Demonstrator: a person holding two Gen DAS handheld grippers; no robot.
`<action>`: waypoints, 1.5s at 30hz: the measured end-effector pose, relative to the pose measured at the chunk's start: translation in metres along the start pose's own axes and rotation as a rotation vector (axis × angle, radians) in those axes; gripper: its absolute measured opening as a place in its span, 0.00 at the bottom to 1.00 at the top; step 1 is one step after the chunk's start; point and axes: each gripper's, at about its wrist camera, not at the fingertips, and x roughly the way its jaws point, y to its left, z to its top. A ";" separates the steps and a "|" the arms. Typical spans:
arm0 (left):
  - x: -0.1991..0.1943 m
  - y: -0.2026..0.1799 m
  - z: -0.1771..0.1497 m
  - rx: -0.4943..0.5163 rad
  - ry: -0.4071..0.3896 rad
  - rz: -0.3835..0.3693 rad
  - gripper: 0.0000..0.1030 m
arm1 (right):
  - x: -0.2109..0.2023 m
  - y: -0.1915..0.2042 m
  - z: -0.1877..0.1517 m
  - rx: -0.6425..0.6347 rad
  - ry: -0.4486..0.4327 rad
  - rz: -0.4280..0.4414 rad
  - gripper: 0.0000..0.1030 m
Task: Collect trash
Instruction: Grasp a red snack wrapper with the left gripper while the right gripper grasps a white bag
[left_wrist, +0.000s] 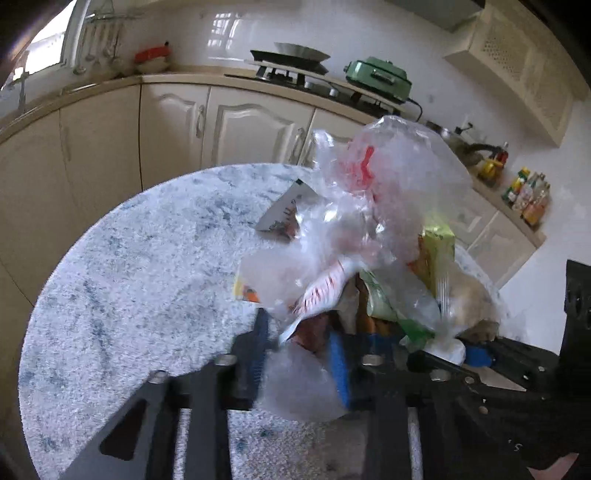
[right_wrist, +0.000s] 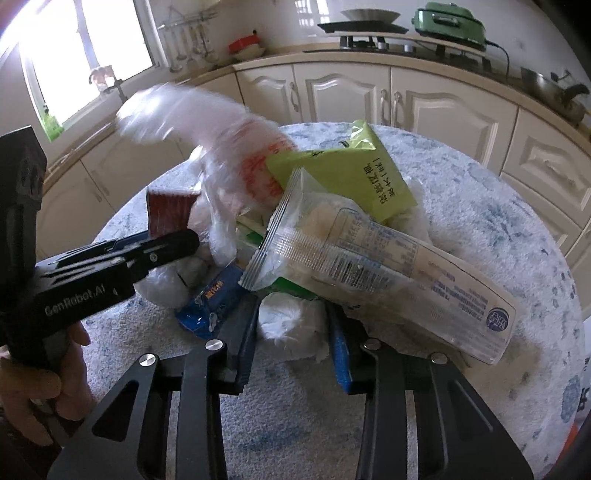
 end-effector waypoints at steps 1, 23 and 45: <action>0.000 0.002 0.000 -0.001 -0.003 -0.005 0.16 | 0.000 0.000 0.000 0.001 0.001 0.003 0.33; -0.012 0.027 -0.009 -0.052 -0.052 0.037 0.07 | -0.016 0.000 -0.009 0.001 -0.017 0.041 0.33; -0.141 -0.086 -0.078 0.069 -0.294 0.070 0.08 | -0.119 -0.025 -0.024 0.041 -0.188 0.082 0.33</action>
